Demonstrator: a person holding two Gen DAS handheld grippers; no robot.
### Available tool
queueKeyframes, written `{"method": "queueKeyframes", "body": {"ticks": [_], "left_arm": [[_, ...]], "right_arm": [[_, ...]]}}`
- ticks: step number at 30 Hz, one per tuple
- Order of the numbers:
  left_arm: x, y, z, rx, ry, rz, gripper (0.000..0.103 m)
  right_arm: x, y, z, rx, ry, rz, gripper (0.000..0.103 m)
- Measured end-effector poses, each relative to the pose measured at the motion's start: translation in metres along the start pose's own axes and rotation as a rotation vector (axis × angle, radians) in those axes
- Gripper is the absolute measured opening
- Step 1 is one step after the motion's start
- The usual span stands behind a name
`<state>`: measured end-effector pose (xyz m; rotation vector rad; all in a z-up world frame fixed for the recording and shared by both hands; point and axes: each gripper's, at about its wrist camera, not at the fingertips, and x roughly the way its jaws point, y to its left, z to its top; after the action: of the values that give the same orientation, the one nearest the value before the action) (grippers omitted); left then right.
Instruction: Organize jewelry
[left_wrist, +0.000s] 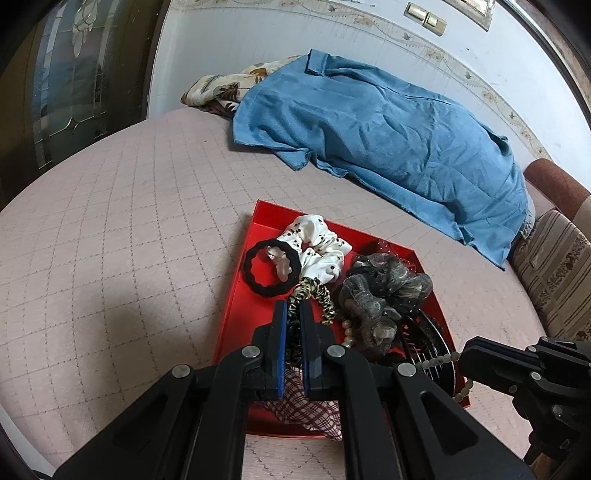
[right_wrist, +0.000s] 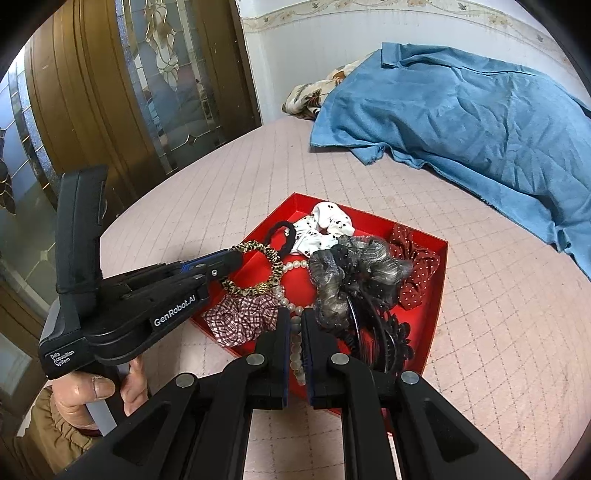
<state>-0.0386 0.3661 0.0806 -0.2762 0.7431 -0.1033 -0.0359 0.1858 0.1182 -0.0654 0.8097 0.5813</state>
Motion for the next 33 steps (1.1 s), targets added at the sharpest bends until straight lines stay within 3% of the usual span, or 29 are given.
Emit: {"method": "queueKeyframes", "body": {"ticks": [33], "left_arm": [[0.016, -0.003, -0.004, 0.022, 0.059, 0.031, 0.006]], "right_arm": [[0.021, -0.007, -0.004, 0.036, 0.036, 0.023, 0.008]]}}
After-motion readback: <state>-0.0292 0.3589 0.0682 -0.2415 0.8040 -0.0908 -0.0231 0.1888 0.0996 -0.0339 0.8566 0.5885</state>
